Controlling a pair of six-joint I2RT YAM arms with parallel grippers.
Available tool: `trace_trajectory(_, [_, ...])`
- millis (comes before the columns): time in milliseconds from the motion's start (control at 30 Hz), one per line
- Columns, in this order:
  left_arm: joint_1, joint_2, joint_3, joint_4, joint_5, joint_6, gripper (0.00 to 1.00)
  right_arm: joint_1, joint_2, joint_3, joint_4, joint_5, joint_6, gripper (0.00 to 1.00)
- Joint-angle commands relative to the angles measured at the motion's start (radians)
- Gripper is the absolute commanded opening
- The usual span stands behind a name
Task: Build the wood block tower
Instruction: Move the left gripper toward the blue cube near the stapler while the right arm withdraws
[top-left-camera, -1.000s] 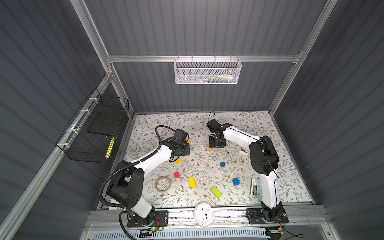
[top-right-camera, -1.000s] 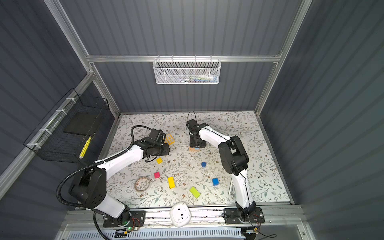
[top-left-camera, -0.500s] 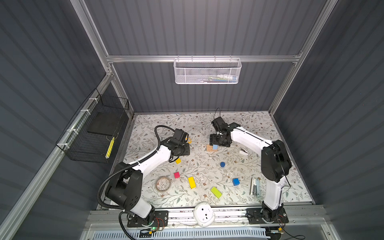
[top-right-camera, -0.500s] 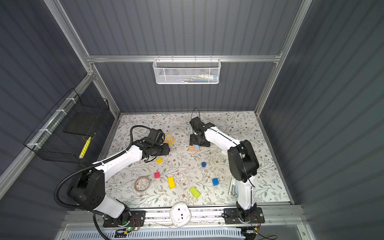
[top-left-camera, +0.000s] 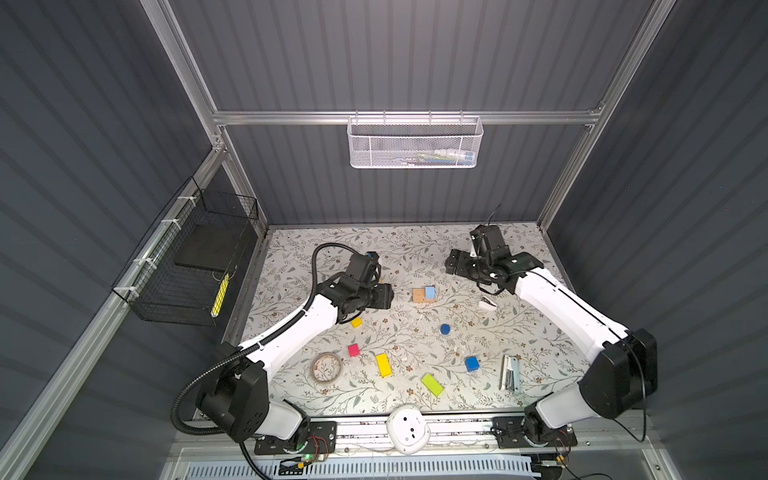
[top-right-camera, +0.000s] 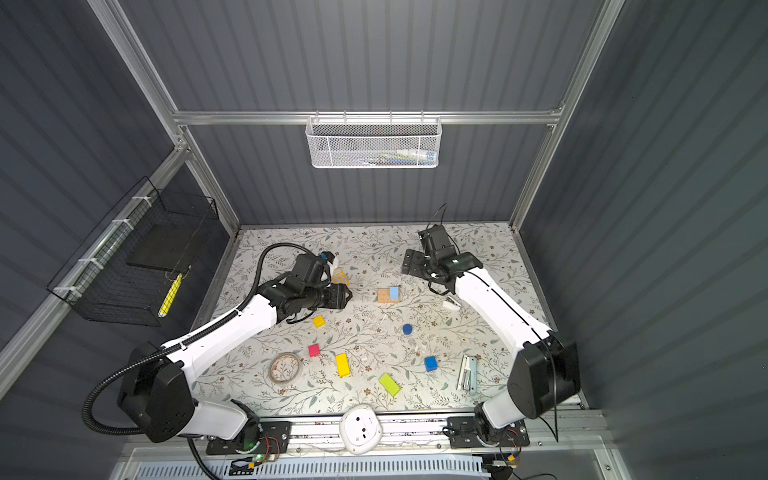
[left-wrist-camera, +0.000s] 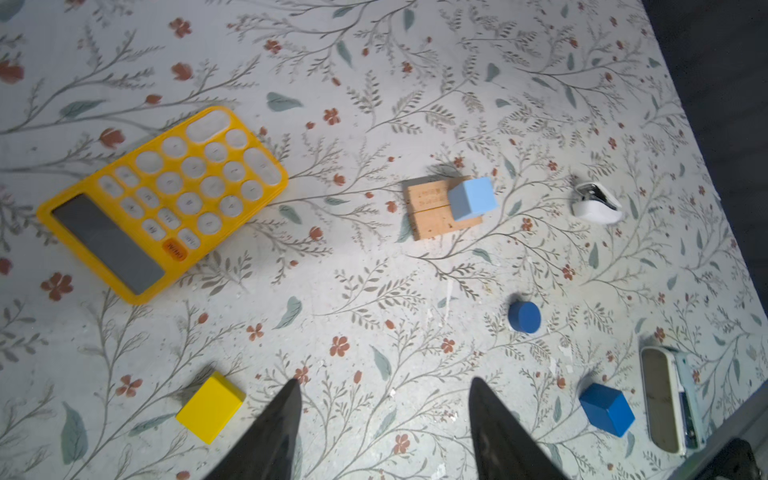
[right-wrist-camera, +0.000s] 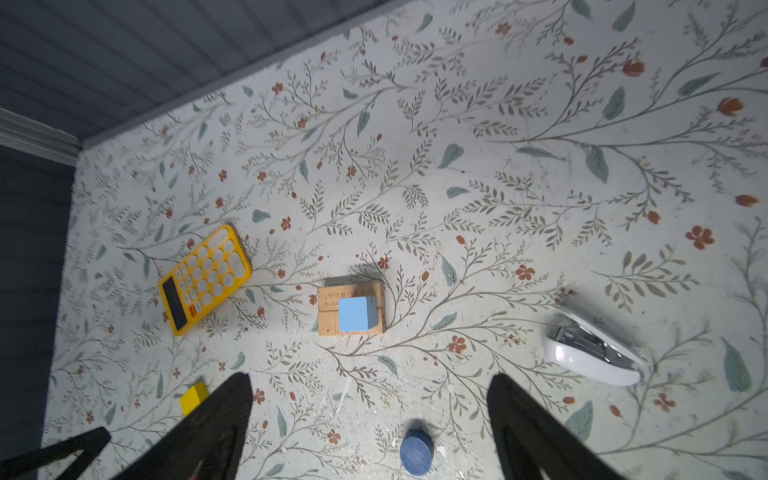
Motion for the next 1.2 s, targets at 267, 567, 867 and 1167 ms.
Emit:
trace_trajectory(267, [-0.136, 0.111, 0.239, -0.155, 0.004, 0.184, 0.70, -0.115, -0.245, -0.155, 0.224, 0.014, 0.085, 0.92])
trace_trajectory(567, [-0.272, 0.200, 0.339, -0.199, 0.054, 0.206, 0.72, -0.209, -0.446, -0.357, 0.269, 0.086, 0.106, 0.95])
trace_trajectory(867, [-0.431, 0.394, 0.479, -0.333, 0.038, 0.217, 0.72, -0.356, -0.597, -0.493, 0.270, 0.037, 0.136, 0.97])
trace_trajectory(1167, [-0.548, 0.543, 0.574, -0.410, 0.015, 0.285, 0.75, -0.450, -0.731, -0.547, 0.220, 0.031, 0.132, 0.99])
